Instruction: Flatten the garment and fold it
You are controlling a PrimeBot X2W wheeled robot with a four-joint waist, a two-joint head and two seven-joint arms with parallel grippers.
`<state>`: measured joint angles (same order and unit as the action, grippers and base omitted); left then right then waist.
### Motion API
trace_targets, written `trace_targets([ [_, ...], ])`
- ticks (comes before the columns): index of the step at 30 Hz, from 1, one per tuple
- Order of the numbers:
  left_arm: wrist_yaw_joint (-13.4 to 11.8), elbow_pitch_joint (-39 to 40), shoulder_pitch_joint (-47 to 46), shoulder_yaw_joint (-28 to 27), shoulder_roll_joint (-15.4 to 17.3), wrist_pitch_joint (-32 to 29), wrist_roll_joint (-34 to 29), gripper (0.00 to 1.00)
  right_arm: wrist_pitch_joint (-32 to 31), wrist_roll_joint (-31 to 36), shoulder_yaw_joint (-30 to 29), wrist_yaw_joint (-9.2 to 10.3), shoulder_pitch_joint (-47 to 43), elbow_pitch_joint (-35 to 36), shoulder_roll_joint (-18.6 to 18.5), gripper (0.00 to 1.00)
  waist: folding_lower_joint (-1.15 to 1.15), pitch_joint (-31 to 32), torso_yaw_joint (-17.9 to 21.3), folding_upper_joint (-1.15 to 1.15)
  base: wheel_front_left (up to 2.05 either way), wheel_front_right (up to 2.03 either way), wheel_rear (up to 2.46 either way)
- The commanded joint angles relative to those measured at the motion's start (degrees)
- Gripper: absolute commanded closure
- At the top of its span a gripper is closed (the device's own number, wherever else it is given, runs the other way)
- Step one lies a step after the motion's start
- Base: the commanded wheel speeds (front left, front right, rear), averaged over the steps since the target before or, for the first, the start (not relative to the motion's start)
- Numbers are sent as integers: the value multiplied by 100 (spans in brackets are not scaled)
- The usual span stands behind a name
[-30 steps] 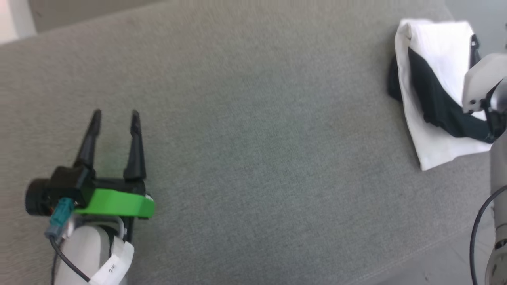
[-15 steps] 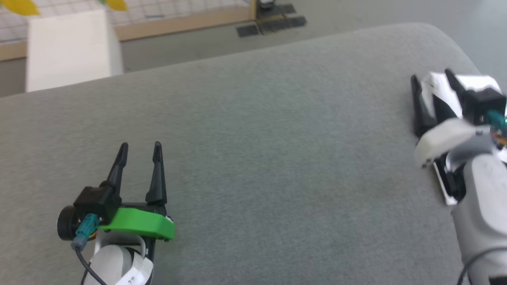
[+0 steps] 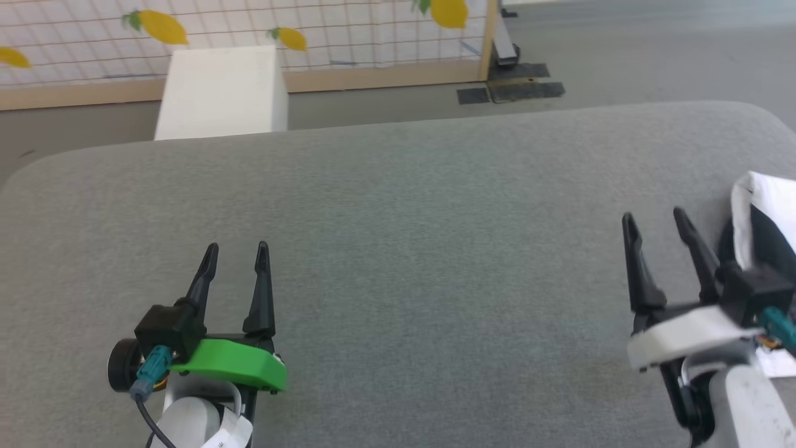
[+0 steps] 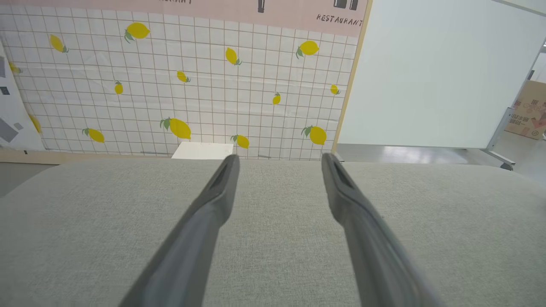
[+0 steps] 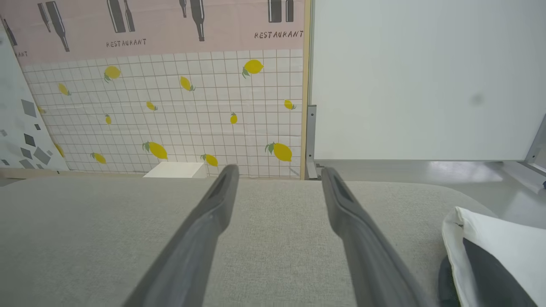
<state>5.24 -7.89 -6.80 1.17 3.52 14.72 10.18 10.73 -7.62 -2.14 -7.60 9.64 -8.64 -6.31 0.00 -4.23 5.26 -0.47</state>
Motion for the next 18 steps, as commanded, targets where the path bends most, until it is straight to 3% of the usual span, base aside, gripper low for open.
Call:
trace_targets([
  [1, -13, -22, 88, 6, -29, 28, 52, 0, 61, 45, -45, 11, -166, 93, 66, 0, 0, 98, -162, 45, 0, 0, 0],
  [18, -102, -141, 306, -11, -61, 28, 131, 0, -30, 322, -179, 11, -947, 576, 336, 0, 0, 178, -332, 45, 0, 0, 0],
])
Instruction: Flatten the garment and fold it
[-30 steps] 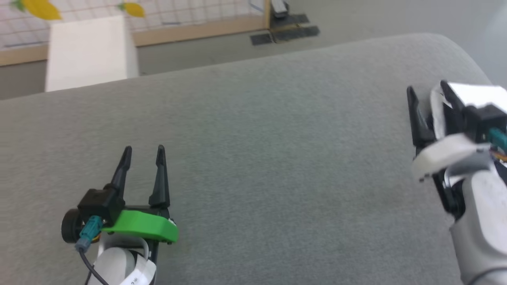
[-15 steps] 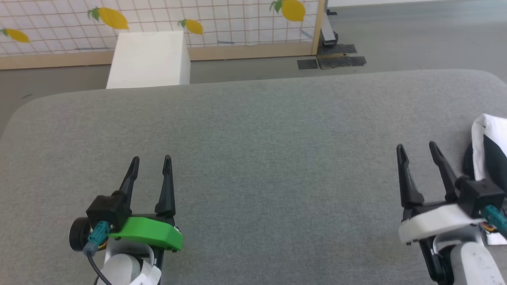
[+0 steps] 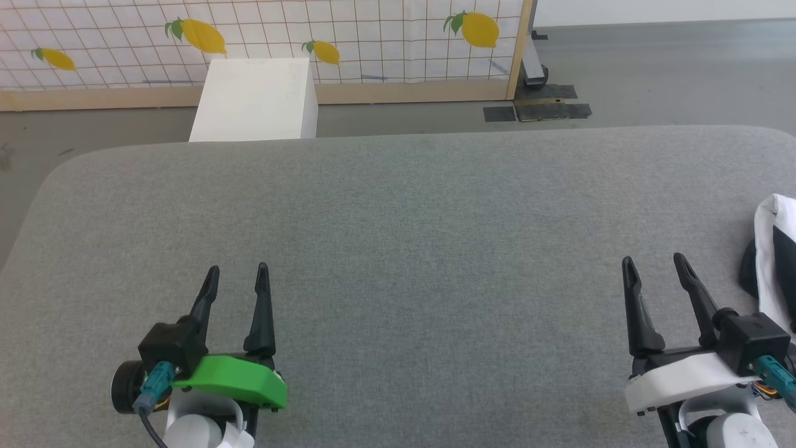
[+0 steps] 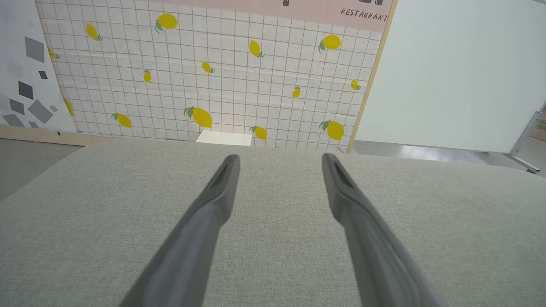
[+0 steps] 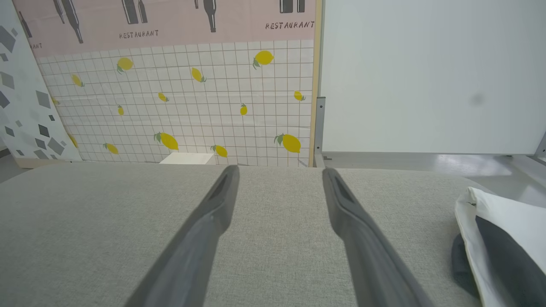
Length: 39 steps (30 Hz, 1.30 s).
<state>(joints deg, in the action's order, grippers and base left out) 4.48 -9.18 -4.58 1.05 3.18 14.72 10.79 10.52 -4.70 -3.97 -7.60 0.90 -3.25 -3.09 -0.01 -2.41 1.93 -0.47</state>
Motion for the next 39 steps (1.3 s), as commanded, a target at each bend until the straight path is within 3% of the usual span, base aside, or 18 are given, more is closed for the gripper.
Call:
trace_targets([
  [1, -27, -9, 90, -3, -27, 28, 75, 0, -20, 36, 13, 11, -76, 61, 16, 0, 1, -11, -1, 45, 0, 0, 0],
  [20, -89, 57, 76, 37, -30, 28, 150, 0, -101, -132, 46, 11, -46, 95, 21, 0, 1, -127, 8, 45, 0, 0, 0],
  [21, -56, 41, 11, 28, -4, -1, 136, 100, -96, -93, 38, 0, -1, 92, 6, 100, 1, -127, 7, 0, 0, 0, 0],
  [39, -60, 55, 17, 21, -4, -35, 115, 100, -111, -81, 29, 0, -1, 91, 3, 100, 1, -118, 5, 1, 0, 0, 0],
])
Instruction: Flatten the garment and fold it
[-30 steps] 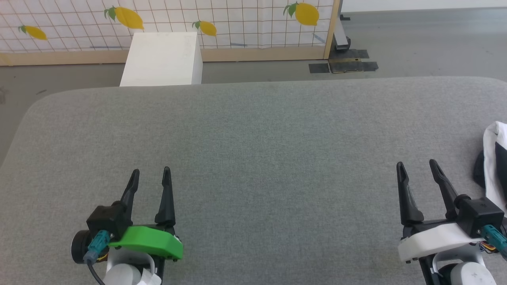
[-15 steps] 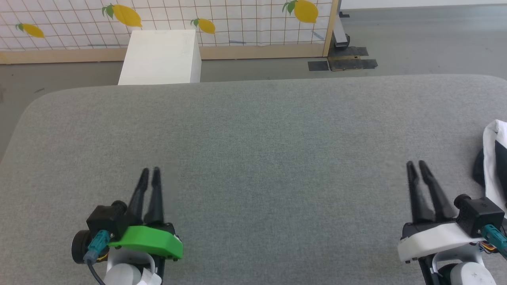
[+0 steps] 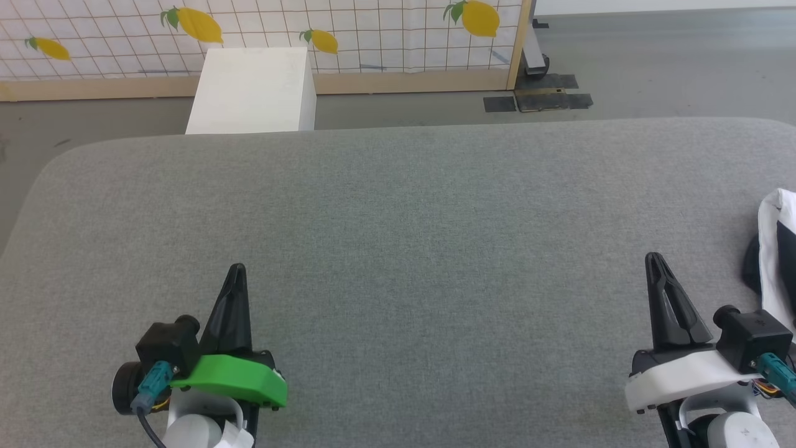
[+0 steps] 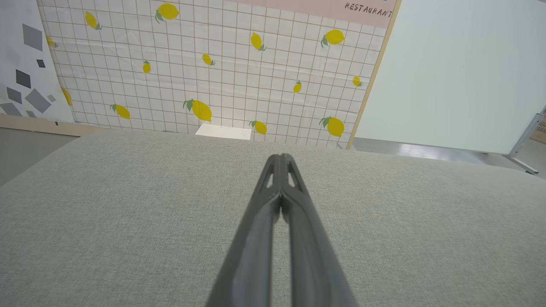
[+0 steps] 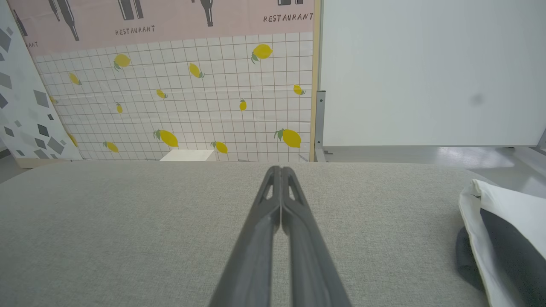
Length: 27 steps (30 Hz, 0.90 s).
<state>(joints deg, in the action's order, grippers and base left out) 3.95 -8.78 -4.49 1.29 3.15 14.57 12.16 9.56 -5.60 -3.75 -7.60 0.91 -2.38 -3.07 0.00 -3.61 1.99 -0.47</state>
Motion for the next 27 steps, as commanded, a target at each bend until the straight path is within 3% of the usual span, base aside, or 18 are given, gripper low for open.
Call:
trace_targets([
  [1, -10, 23, 12, -4, -1, -33, -32, 100, -24, 14, 10, 0, -3, 6, 1, 100, 0, 5, -3, 1, 0, 0, 0],
  [27, -91, 203, 104, -31, -6, -332, -281, 100, -220, 128, 87, 3, -21, 55, 4, 100, 0, 80, -44, 10, 0, 0, 0],
])
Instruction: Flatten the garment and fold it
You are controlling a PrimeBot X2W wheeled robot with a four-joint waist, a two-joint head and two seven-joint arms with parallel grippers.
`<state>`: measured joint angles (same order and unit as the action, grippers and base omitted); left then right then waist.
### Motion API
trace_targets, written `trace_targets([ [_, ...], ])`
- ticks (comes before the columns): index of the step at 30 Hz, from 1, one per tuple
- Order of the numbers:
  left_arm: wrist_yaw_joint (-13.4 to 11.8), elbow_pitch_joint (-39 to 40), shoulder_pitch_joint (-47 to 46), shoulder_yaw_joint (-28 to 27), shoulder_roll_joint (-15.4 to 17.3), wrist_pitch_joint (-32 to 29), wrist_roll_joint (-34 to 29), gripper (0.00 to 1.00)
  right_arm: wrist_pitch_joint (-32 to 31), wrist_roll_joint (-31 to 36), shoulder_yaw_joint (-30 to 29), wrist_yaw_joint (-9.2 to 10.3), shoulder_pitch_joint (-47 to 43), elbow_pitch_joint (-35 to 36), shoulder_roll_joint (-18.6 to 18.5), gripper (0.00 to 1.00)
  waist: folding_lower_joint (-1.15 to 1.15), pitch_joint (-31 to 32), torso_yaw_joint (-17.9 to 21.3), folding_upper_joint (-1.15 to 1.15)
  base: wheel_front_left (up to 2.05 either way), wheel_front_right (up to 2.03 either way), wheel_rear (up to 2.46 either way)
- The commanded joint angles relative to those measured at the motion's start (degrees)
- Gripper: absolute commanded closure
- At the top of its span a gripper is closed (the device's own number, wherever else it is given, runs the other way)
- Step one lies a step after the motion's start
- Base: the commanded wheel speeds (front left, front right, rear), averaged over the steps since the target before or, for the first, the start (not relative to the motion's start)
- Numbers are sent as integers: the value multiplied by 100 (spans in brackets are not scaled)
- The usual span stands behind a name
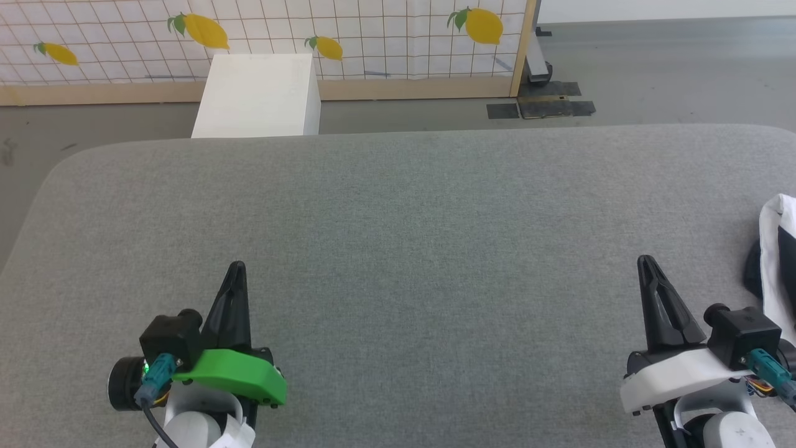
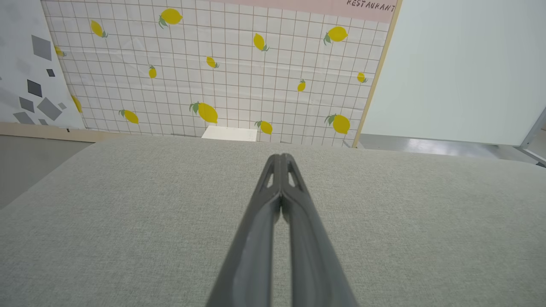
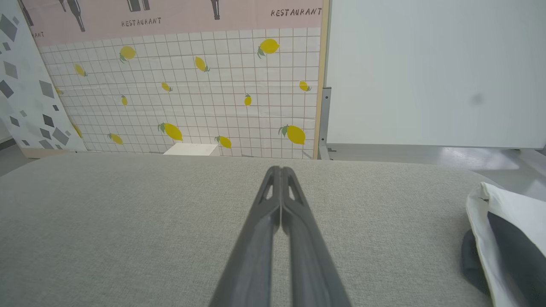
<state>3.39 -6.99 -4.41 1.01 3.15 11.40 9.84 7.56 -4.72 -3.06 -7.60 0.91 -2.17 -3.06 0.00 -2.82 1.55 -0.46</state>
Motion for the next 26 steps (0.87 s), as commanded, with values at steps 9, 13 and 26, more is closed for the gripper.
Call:
trace_targets([
  [9, -66, 93, 131, -12, -8, -130, -145, 100, -96, 85, 47, 3, -29, 53, 5, 100, 0, 30, -17, 14, 0, 0, 0],
  [13, -79, 121, 146, -16, -9, -176, -183, 100, -126, 102, 59, 4, -31, 60, 5, 100, 0, 41, -23, 15, 0, 0, 0],
  [26, -120, 213, 193, -30, -12, -329, -310, 100, -226, 161, 98, 5, -41, 85, 7, 100, 0, 79, -44, 20, 0, 0, 0],
])
